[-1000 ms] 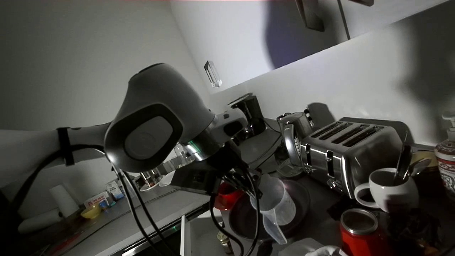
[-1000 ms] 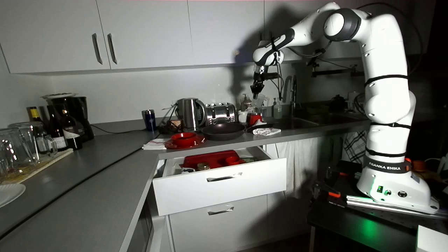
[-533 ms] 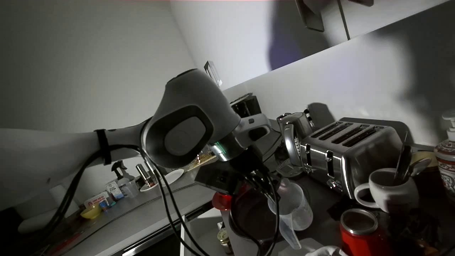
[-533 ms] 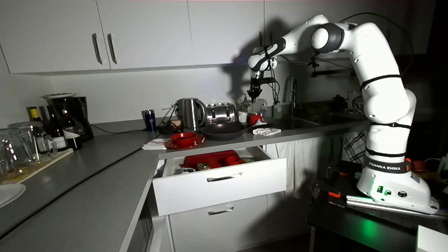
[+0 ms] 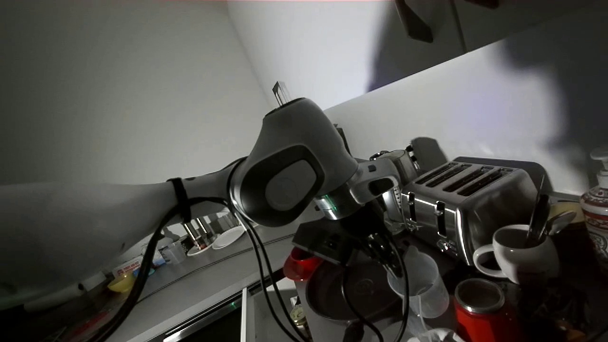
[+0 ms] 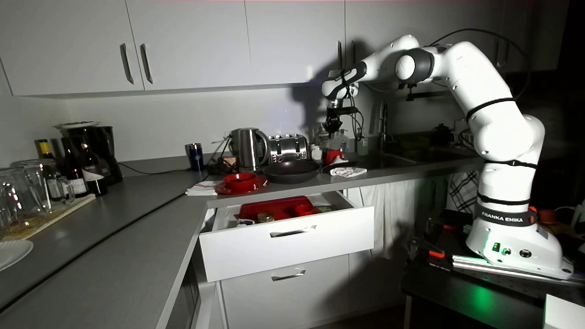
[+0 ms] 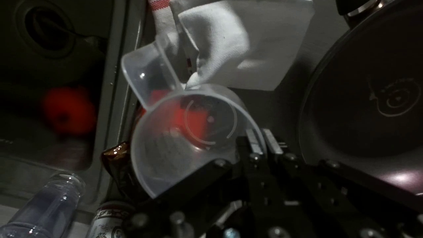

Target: Move the transparent jar to the left of the orange cup

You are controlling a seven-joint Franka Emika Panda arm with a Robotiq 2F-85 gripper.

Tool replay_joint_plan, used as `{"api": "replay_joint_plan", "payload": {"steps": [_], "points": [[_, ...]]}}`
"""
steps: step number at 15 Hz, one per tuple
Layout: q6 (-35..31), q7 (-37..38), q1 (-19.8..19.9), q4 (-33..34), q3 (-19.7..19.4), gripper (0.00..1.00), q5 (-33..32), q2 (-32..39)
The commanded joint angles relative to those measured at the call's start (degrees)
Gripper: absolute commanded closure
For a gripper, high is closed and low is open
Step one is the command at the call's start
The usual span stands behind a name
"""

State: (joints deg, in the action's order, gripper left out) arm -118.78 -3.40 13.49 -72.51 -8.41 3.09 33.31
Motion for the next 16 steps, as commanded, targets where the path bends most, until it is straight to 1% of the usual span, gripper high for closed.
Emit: {"api": "replay_joint_plan", "payload": {"steps": [1,10,16], "points": [[3.0,1.83,0.37,6.97,0.74,0.94,0.04,3.91],[3.41,2.85,-1.83,11.89,2.26,0.94,-0.62,7.43],[3.96,3.49,-1.0,14.53,2.32,0.94,-0.17,11.6]]}}
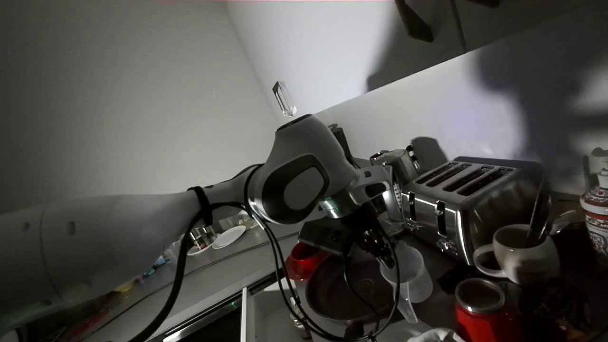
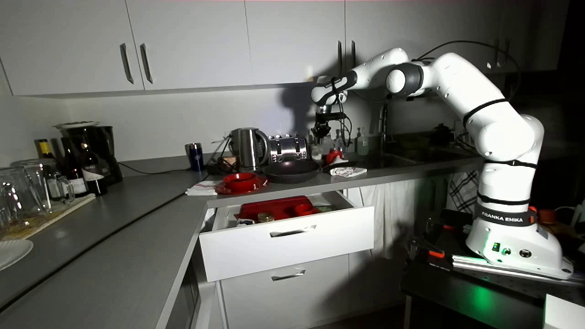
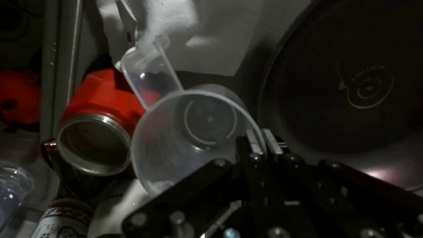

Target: Move the transparent jar to the left of the orange cup

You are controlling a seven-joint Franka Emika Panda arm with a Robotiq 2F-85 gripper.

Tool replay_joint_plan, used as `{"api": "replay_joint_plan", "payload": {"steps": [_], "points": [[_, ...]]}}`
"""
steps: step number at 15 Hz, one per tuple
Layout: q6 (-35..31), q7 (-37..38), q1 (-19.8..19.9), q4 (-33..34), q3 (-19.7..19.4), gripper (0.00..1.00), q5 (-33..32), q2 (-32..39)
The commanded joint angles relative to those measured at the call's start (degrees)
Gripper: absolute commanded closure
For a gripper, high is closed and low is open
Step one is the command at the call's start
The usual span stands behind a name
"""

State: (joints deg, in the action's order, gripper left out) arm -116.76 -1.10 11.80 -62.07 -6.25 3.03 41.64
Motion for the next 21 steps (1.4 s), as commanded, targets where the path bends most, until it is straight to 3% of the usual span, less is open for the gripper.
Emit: {"api": "replay_joint_plan", "payload": {"steps": [1,8,21], "points": [[1.88,1.12,0.91,4.27,0.15,0.94,-0.12,3.87],[2.14,0.62,2.82,6.72,0.55,0.94,0.57,7.15],[-0.32,1.39,1.71,10.71,3.51,0.94,1.88,8.58]]}}
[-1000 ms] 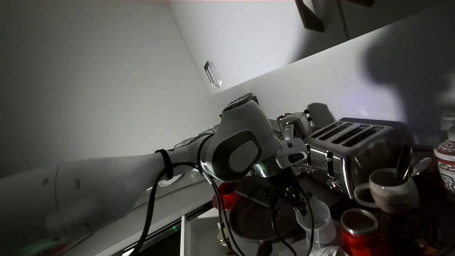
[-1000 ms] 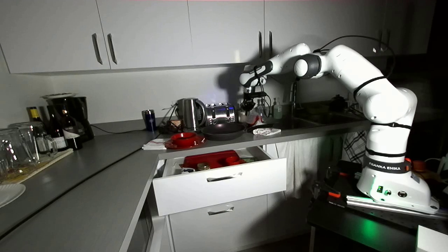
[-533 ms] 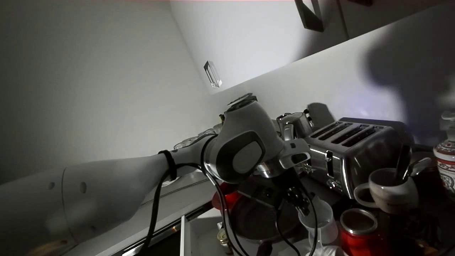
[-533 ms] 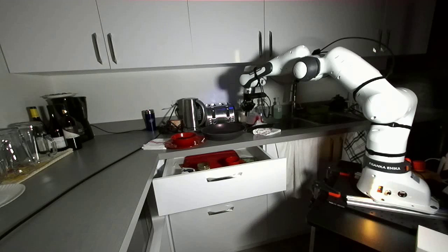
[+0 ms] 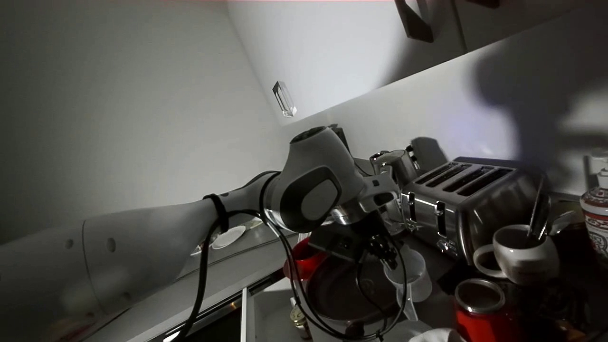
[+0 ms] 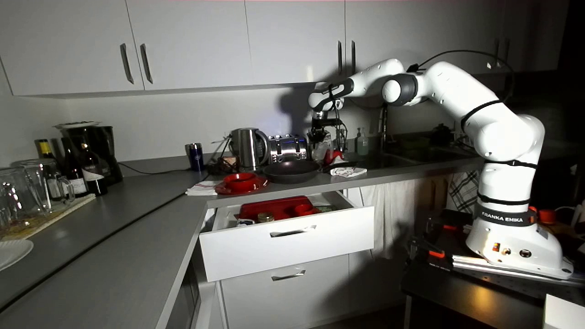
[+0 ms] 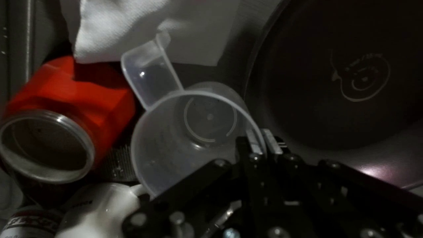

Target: Move the transparent jar to the left of the orange cup

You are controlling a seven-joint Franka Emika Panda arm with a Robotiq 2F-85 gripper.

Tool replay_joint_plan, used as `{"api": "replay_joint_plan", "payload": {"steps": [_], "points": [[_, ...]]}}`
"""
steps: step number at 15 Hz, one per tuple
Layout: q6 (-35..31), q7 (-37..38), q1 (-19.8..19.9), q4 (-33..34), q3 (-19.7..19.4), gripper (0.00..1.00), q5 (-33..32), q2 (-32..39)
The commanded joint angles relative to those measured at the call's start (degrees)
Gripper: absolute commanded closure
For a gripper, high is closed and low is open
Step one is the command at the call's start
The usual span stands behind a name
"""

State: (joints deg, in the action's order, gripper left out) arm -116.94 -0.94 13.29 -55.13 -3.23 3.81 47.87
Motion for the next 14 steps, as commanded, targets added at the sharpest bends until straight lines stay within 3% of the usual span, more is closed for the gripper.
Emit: {"api": "replay_joint_plan", "payload": {"steps": [1,7,14], "points": [[-0.18,1.23,0.34,4.19,0.67,0.94,1.25,2.7],[-0.64,1.9,1.58,6.49,1.86,0.94,3.76,5.05],[-3.62,8.66,2.72,9.59,1.64,0.94,6.92,7.36]]}}
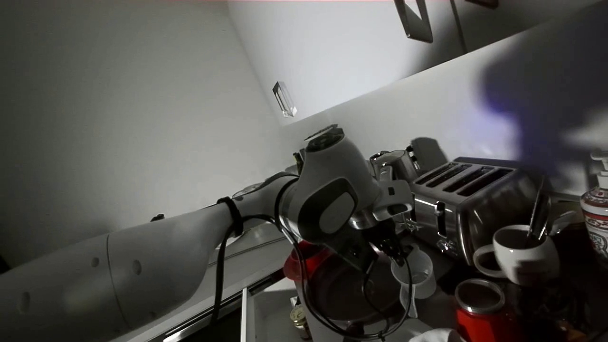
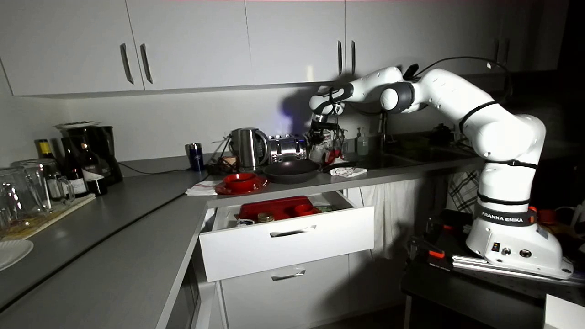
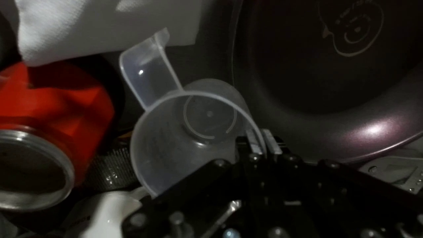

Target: Move the transparent jar to the left of the orange cup

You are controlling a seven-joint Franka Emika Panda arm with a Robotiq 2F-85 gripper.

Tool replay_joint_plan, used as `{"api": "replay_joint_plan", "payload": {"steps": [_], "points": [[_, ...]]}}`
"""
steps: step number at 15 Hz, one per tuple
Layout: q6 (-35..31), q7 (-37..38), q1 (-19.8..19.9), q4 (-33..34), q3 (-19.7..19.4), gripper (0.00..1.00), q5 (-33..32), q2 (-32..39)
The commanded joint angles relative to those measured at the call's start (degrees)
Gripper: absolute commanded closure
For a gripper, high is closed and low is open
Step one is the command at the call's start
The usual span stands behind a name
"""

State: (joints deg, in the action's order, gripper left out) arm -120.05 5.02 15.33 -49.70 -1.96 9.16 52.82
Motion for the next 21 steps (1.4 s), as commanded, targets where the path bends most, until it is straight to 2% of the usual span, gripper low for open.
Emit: {"api": "replay_joint_plan", "payload": {"steps": [1,11,19,21], "points": [[-0.84,3.34,0.82,4.6,0.29,0.94,1.6,2.7],[-1.84,7.74,3.39,6.59,-0.03,0.95,0.94,5.65],[-1.26,8.56,2.82,6.48,-0.49,0.95,-0.29,6.46],[-1.17,8.51,2.73,6.42,-0.49,0.92,-0.38,6.34]]}}
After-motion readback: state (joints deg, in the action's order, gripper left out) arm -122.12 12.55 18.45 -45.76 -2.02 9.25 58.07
